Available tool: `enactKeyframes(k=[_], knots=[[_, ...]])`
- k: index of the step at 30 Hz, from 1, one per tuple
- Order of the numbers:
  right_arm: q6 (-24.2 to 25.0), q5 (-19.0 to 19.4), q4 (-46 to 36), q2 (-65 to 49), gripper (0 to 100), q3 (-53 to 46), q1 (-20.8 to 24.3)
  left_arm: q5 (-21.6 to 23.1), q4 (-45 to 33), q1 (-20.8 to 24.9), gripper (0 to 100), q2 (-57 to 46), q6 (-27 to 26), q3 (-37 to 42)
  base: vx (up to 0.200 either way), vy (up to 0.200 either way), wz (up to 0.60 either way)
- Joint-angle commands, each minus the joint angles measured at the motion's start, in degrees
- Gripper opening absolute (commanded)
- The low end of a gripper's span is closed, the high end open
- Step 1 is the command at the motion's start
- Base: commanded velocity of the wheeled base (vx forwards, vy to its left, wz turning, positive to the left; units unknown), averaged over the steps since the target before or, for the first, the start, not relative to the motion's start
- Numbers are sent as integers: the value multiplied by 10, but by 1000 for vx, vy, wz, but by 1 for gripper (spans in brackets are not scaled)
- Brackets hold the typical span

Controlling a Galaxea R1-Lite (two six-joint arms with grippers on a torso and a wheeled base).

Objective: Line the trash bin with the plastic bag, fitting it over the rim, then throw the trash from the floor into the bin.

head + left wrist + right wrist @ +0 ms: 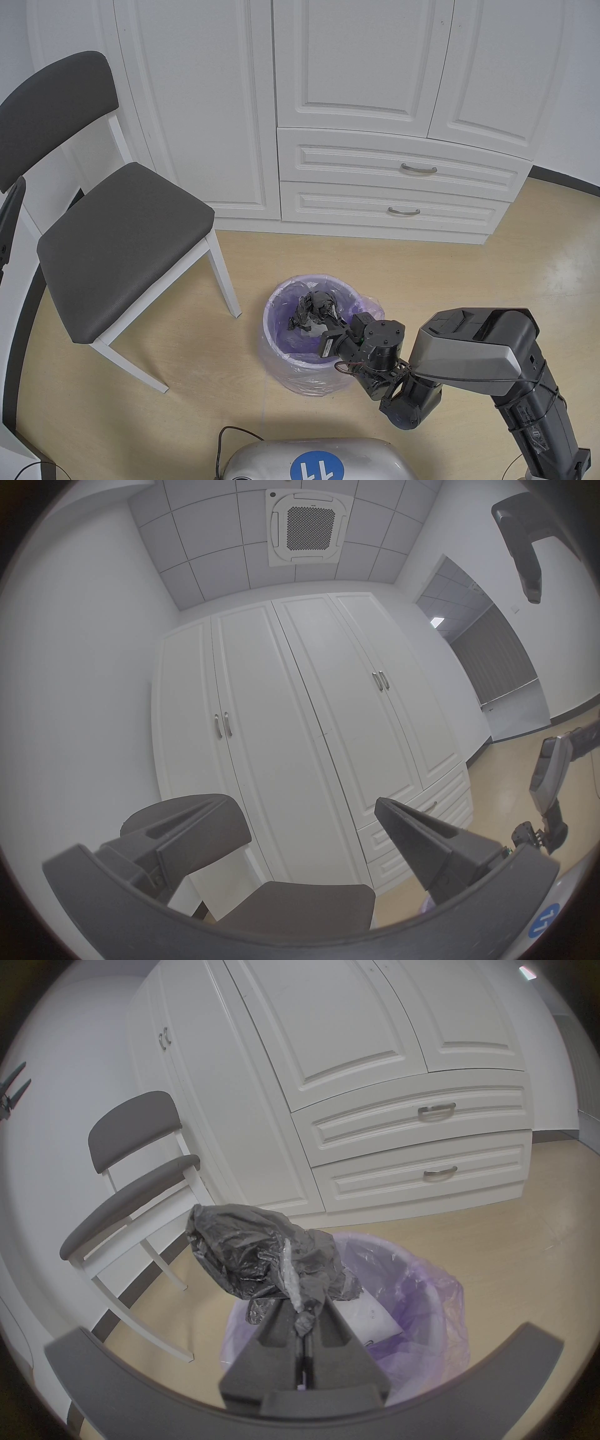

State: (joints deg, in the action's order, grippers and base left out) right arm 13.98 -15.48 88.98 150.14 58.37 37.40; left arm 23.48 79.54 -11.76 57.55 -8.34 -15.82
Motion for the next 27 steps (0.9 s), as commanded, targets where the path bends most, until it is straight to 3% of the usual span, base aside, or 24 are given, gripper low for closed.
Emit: enactKeyframes(k=[1, 12, 18, 25, 27], knots=[[-1, 2, 10, 32, 0, 11, -6, 2, 1, 2, 100, 5, 0, 1, 0, 0, 0], [-2, 2, 10, 38, 0, 29, -7, 2, 1, 2, 100, 5, -1, 1, 0, 0, 0], [12, 5, -74, -15, 0, 52, -4, 2, 1, 3, 100, 6, -1, 2, 0, 0, 0], [65, 0, -239, -51, 0, 92, 4, 2, 1, 8, 100, 13, -12, 5, 0, 0, 0], [71, -1, -254, -51, 0, 100, 3, 2, 1, 15, 100, 19, -25, 10, 0, 0, 0]])
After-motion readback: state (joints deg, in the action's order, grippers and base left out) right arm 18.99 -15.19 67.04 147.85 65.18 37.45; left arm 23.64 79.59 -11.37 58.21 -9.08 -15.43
